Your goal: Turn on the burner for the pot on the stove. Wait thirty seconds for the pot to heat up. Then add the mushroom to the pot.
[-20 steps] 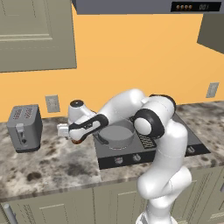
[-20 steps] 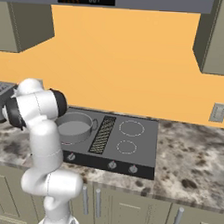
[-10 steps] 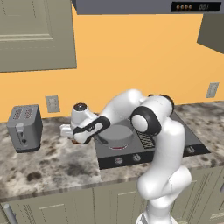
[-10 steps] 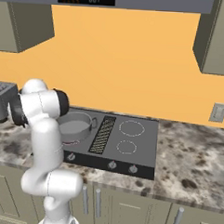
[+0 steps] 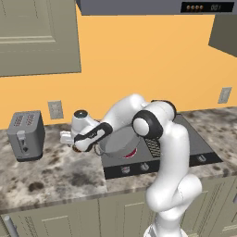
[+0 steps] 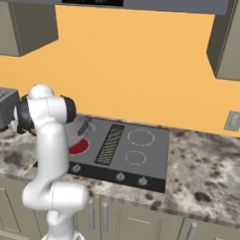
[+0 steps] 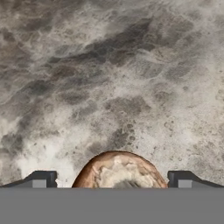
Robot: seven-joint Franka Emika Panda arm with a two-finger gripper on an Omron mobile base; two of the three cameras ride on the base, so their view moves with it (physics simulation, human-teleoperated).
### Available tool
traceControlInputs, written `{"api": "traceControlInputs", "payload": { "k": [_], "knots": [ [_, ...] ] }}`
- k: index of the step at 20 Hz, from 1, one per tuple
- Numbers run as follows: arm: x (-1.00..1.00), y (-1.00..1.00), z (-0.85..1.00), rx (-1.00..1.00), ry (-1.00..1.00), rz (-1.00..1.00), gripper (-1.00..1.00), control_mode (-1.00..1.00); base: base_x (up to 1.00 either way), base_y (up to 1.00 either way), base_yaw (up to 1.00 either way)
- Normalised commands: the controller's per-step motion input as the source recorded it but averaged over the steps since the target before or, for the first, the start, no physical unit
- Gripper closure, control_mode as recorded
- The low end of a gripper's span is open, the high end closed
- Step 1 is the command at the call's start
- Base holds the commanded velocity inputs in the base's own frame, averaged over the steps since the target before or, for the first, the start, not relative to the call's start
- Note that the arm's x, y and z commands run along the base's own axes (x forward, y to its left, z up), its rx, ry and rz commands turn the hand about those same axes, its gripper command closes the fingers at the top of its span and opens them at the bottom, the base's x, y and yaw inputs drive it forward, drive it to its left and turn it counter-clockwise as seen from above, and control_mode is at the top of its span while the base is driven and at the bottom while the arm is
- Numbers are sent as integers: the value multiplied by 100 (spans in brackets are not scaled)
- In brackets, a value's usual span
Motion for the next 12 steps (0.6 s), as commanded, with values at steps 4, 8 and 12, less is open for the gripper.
{"api": "traceControlInputs", "payload": {
  "k": [4, 8, 12],
  "knots": [
    [0, -26, -23, 6, 0, -8, -100, -100, 0, 0, 0],
    [0, -7, -24, 5, 1, -8, 100, -100, 0, 0, 0],
    [0, -3, -3, 3, 0, -6, 100, -100, 0, 0, 0]
  ]
}}
